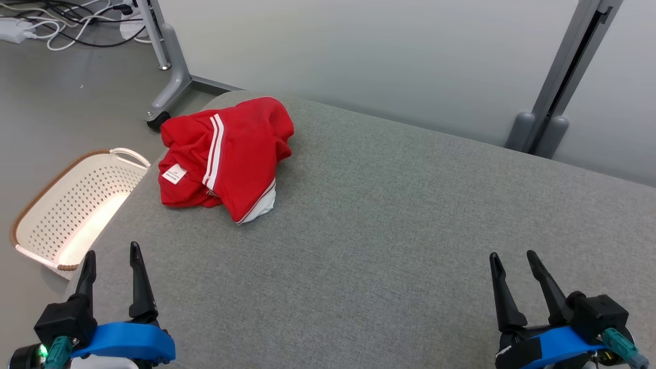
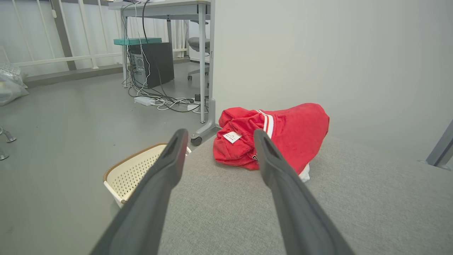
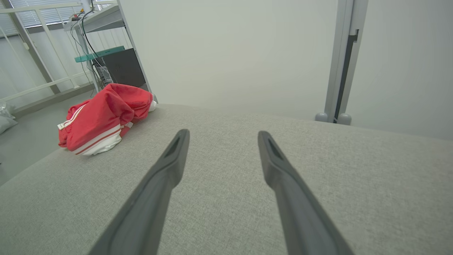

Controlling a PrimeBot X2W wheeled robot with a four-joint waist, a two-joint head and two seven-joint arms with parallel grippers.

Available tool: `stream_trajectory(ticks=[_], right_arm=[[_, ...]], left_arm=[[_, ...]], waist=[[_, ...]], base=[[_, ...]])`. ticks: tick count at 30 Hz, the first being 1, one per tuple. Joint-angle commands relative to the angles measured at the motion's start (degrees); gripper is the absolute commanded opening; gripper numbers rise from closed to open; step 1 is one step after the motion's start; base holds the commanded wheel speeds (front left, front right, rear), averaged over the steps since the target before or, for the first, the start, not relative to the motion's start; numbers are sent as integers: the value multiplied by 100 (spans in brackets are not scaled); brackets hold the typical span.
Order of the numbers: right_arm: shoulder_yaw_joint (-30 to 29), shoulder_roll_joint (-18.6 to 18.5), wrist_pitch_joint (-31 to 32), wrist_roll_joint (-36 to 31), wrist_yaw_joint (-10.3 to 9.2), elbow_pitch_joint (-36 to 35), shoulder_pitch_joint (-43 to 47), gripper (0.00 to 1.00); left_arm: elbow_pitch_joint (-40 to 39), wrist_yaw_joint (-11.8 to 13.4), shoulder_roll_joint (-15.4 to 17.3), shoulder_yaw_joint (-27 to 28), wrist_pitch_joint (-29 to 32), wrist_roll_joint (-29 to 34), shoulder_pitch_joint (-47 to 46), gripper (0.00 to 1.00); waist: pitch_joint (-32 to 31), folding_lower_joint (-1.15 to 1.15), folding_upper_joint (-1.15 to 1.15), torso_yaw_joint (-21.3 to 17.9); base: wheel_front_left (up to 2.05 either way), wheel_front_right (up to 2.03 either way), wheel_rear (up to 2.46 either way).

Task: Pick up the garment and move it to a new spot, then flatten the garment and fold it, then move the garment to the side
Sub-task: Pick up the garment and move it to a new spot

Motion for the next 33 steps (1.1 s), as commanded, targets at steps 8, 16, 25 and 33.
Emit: stream_trajectory(ticks=[8,16,25,33], right_arm=[[34,-36,1,15,3,15,-19,100],[-30,-36,83,-151,3,-74,-152,100],[-113,-95,284,-455,3,-447,-479,100],[-371,-332,423,-608,2,-885,-684,100]], left_arm=[[22,54,58,74,-100,-92,44,100],[174,-107,212,122,-204,-216,-586,100],[705,-349,700,315,-313,-335,-2232,100],[1336,-521,1113,418,-248,-419,-3571,100]], waist=[[39,0,0,38],[274,0,0,-250],[1019,0,0,-984],[1743,0,0,-1525]], base=[[0,0,0],[0,0,0],[0,0,0],[0,0,0]])
